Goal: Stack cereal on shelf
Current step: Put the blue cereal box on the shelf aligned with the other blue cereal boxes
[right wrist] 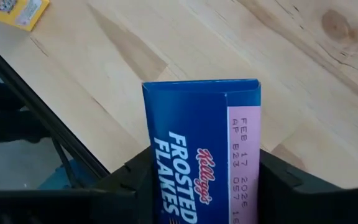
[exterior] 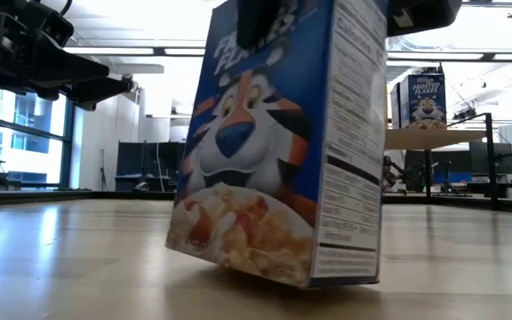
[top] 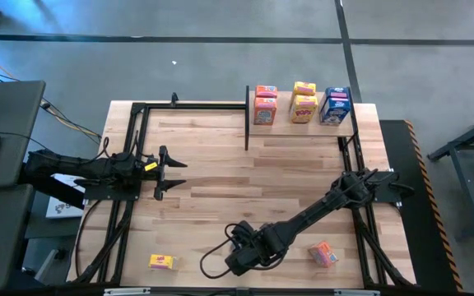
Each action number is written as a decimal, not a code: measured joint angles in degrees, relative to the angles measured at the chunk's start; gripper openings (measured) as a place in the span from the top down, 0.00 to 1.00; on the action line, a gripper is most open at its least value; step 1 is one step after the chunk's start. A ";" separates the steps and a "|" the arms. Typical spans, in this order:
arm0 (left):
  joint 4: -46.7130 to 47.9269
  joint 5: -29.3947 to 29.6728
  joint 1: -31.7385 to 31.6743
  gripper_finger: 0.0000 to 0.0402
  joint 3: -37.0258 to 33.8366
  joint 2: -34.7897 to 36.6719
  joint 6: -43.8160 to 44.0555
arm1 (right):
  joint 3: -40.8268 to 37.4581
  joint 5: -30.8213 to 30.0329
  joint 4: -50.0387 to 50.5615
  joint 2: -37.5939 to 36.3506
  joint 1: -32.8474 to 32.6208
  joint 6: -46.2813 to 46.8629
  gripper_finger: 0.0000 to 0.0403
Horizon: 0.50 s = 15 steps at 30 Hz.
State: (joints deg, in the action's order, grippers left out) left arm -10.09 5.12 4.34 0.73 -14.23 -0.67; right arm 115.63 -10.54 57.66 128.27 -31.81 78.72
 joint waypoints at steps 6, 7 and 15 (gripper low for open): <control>0.00 0.00 -0.01 0.39 0.00 -0.01 0.00 | 0.00 0.32 0.08 0.00 0.00 -1.08 0.62; -0.01 0.00 -0.01 0.39 0.00 0.00 0.00 | 0.01 0.40 0.08 0.00 0.00 -1.37 0.62; 0.00 0.00 0.00 0.39 0.00 -0.01 0.00 | 4.40 0.65 3.96 -0.05 0.26 -6.29 0.61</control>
State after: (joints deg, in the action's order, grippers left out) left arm -10.09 5.13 4.34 0.73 -14.24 -0.67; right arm 120.04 -9.89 61.62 128.22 -31.55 72.43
